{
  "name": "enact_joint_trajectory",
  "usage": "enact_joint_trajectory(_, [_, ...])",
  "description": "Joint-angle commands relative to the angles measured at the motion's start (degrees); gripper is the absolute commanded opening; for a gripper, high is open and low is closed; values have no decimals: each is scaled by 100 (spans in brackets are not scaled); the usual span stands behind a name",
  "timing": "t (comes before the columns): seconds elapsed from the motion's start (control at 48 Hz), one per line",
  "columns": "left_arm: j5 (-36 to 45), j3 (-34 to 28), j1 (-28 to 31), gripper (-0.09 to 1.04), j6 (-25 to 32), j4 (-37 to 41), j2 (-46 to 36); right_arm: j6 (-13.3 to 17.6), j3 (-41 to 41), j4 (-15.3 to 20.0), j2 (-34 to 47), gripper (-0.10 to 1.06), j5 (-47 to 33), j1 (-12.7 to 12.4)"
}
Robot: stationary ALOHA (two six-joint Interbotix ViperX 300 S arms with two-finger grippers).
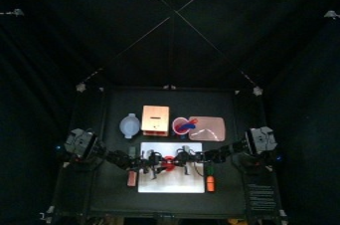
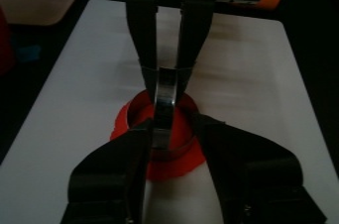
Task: Get the cutter from the drawer then cut the dough then place the extra dough in the bowl
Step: Cut the dough
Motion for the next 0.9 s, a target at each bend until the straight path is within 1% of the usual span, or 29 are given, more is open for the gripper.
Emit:
enact_joint_trajectory(0.021, [-18, -158, 35, 87, 9, 79, -167, -18, -97, 9, -264, 73, -26, -26])
enact_joint_trajectory(0.167, [0, -167, 53, 87, 53, 185, -264, -9, -167, -18, -352, 75, -26, -9])
enact_joint_trajectory(0.292, [26, -70, 53, 87, 220, 272, -466, -9, -220, -35, -466, 75, -26, -9])
enact_joint_trajectory(0.5, [141, 246, 53, 85, 448, 325, -923, 35, -246, -18, -606, 75, 255, -35])
enact_joint_trajectory(0.625, [185, 431, 53, 85, 545, 246, -1055, 35, -378, 0, -677, 75, 738, -44])
enact_joint_trajectory(0.729, [149, 501, 70, 82, 615, 123, -1055, 44, -545, 0, -721, 75, 1274, -44])
enact_joint_trajectory(0.812, [88, 519, 123, 78, 677, 88, -984, 53, -747, 0, -738, 75, 1802, -70])
enact_joint_trajectory(0.896, [26, 510, 167, 70, 721, 79, -861, 53, -940, 0, -756, 75, 2276, -114])
